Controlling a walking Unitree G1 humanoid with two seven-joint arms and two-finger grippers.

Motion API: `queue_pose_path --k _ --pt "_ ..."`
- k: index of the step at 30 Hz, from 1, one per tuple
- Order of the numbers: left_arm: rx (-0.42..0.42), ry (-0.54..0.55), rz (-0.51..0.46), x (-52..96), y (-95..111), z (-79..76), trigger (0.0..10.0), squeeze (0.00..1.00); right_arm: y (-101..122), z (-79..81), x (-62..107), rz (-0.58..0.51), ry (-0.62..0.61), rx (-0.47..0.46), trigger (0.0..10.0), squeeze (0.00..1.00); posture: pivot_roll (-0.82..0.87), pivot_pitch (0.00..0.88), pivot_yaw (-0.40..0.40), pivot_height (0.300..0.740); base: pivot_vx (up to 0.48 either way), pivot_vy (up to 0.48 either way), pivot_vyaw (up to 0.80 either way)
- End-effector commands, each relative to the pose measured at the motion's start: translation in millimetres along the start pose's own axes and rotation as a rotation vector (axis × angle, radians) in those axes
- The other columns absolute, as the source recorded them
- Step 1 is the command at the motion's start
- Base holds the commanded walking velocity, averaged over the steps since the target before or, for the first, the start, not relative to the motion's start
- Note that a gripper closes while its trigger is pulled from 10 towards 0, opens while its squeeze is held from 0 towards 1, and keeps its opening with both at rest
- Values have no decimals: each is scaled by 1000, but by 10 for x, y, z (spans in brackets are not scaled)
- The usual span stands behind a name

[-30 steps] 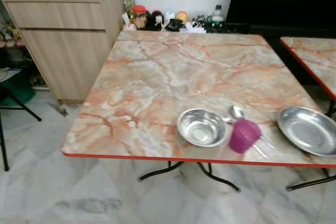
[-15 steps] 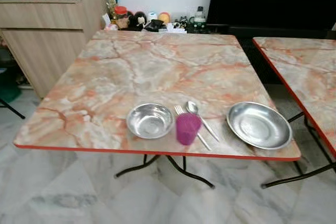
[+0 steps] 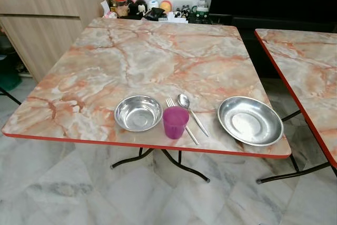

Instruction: Setting the table

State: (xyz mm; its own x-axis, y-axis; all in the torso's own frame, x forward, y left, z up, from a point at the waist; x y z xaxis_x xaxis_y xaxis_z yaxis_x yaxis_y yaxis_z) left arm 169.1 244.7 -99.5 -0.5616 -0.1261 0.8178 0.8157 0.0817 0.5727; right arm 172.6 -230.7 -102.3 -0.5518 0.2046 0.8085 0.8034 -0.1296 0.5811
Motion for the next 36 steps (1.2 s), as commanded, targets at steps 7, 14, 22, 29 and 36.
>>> queue_pose_path --k 7,14,22,29,36 --pt "-77 -123 -28 -81 258 -412 10000 0 237 476 -30 -34 186 -38 10000 0 172 133 -117 740 0 0 0" --pt "-77 -123 -28 -81 258 -412 10000 0 237 476 -30 -34 186 -38 10000 0 172 133 -117 740 0 0 0" --pt "-77 -123 -28 -81 258 -412 10000 0 237 476 -30 -34 186 -38 10000 0 172 133 -117 740 0 0 0" --pt "-62 -124 -38 -80 270 -409 10000 0 234 482 -28 -37 187 -50 10000 0 174 125 -116 740 0 0 0" --pt "-32 -125 -68 -84 334 -413 10000 0 256 494 -28 -46 191 -66 10000 0 179 136 -118 740 0 0 0"
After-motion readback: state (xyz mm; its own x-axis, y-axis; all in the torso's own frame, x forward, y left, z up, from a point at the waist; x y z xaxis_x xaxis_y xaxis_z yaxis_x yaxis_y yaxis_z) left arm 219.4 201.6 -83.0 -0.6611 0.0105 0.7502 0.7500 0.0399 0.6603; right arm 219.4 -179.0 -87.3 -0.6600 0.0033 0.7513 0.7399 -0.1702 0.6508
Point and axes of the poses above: a point about 5 cm out from each wrist's last joint towards the gripper, its own x axis pointing back from the gripper into the wrist, its own y axis along the axis of the wrist's last joint, z = x × y, the point moved 2 cm from there along -x, pointing out of the wrist towards the gripper, and after that the axes turned 2 degrees about x, right-handed, at the moved point
